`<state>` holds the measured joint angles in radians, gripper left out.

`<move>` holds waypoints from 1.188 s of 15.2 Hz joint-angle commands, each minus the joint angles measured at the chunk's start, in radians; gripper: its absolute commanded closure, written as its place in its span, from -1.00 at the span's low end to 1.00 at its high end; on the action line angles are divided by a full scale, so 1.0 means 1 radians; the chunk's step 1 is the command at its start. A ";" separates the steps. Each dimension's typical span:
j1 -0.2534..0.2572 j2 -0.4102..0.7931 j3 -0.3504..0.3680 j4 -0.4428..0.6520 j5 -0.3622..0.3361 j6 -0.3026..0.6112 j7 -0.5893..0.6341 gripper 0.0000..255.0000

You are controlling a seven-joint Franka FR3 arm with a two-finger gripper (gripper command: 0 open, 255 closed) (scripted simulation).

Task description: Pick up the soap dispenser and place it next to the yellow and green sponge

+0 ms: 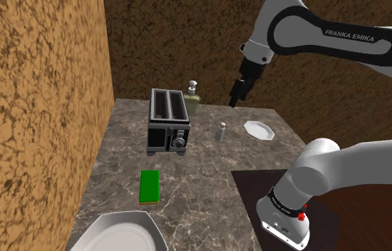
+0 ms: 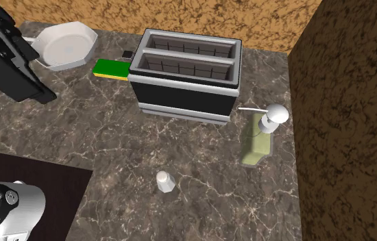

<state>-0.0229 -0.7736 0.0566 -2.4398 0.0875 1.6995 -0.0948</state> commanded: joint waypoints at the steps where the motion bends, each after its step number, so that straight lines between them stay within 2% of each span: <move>1: 0.000 0.000 0.000 0.000 0.000 0.000 0.000 -1.00; 10: -0.026 0.252 -0.140 0.034 -0.048 0.234 -0.226 -1.00; 18: -0.026 0.538 -0.246 0.172 -0.010 0.389 -0.435 -1.00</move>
<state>-0.0487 -0.2679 -0.1774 -2.2891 0.0694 2.0764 -0.5018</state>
